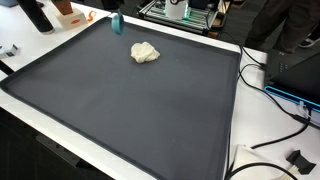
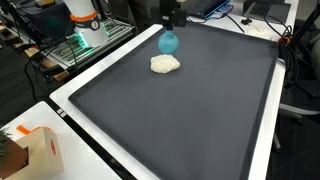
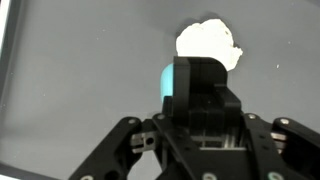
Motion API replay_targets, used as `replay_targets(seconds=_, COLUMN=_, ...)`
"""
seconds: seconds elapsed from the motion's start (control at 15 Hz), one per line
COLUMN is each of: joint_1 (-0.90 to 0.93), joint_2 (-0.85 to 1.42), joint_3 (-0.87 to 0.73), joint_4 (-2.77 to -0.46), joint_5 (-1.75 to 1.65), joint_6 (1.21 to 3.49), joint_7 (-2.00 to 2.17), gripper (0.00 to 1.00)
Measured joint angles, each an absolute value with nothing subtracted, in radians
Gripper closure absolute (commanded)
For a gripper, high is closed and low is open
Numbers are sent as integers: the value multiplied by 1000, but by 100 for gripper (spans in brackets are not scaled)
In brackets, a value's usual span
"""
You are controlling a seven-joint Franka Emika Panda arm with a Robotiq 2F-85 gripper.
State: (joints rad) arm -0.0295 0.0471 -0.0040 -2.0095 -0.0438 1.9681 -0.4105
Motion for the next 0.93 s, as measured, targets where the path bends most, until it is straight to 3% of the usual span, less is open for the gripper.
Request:
replay_targets(seconds=0.47, joint_1=-29, joint_2=49, joint_3=-4, joint_4=-2007, joint_5=-44, joint_6=1968, joint_7=-411, gripper=50)
replay_targets(seconds=0.53, joint_1=-29, joint_2=49, joint_3=-4, joint_4=-2007, joint_5=-44, joint_6=1968, joint_7=-411, gripper=75)
replay_targets(seconds=0.93, joint_1=-19, joint_2=54, joint_3=-1, joint_4=-2008, joint_5=-98, joint_6=1976, joint_7=-264, gripper=75)
